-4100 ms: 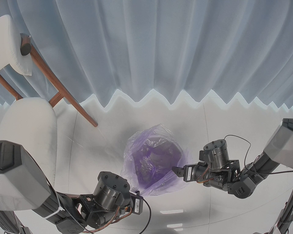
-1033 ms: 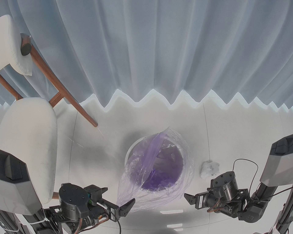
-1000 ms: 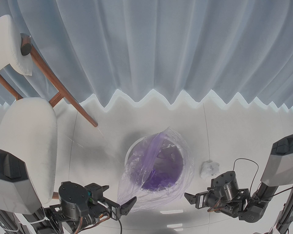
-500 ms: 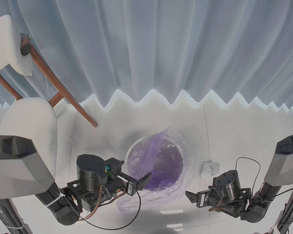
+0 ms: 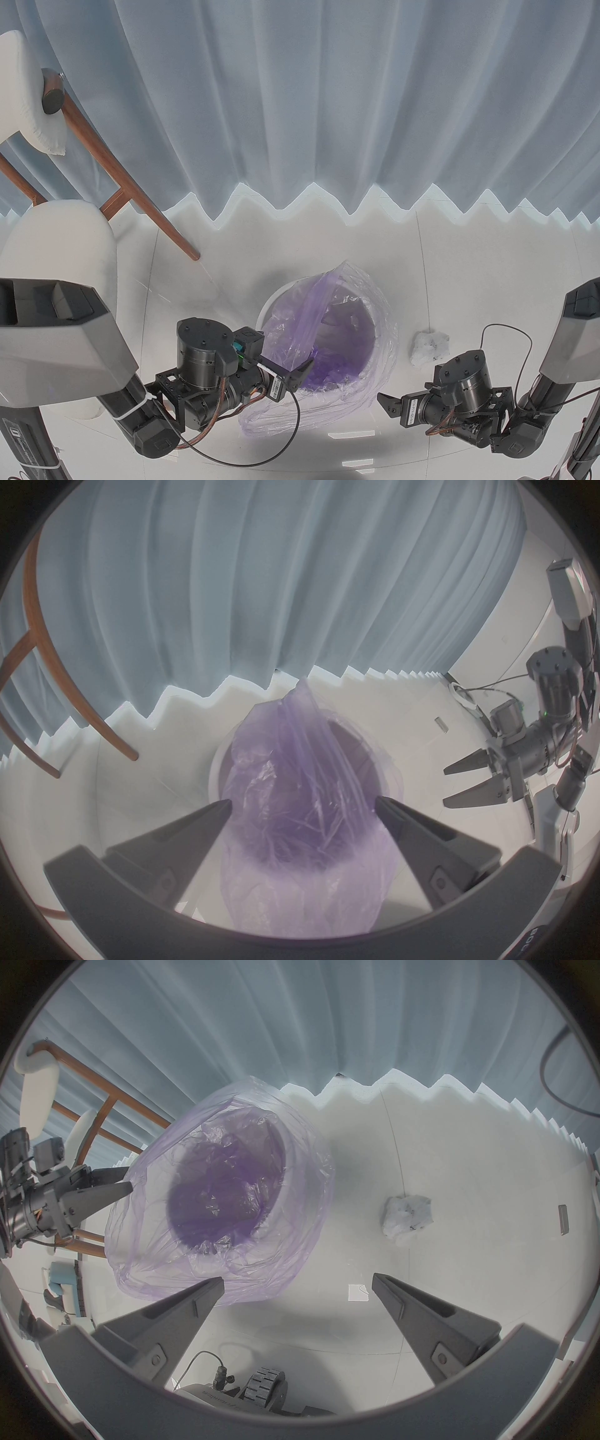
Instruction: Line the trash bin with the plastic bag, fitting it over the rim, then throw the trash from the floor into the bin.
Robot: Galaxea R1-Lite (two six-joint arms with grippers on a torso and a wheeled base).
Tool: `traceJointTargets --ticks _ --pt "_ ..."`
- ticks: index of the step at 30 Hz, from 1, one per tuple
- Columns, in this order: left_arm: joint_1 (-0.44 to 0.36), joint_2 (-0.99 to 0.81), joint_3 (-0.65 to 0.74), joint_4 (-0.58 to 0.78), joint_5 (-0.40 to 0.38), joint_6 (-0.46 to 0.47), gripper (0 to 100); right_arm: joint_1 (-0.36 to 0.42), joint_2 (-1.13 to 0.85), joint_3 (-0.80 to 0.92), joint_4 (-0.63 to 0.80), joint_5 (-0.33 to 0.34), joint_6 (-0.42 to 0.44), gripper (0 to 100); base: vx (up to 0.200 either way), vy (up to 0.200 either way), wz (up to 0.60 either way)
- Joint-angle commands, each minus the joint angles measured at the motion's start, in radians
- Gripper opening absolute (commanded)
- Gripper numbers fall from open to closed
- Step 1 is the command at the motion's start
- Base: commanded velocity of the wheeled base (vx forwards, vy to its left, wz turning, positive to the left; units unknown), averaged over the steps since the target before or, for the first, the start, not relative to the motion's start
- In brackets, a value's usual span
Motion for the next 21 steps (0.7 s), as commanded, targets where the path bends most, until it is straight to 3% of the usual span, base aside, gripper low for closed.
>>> traceJointTargets --ticks 1,8,16,21 --pt "0.011 0.024 0.0 -0.001 0.005 0.008 0 0.008 0.004 -0.001 -0.001 -0.001 0.001 100 0.0 0.0 0.0" --pt "0.075 0.033 -0.007 -0.003 0.009 0.01 0 0.011 0.004 0.0 -0.002 -0.001 0.002 100 0.0 0.0 0.0" --pt "0.227 0.013 -0.024 -0.01 0.008 0.003 0 0.014 0.007 -0.003 -0.001 -0.001 0.014 100 0.0 0.0 0.0" --pt "0.281 0.028 -0.084 -0.009 0.005 0.002 0 0.014 0.006 -0.001 -0.001 -0.002 0.016 100 0.0 0.0 0.0"
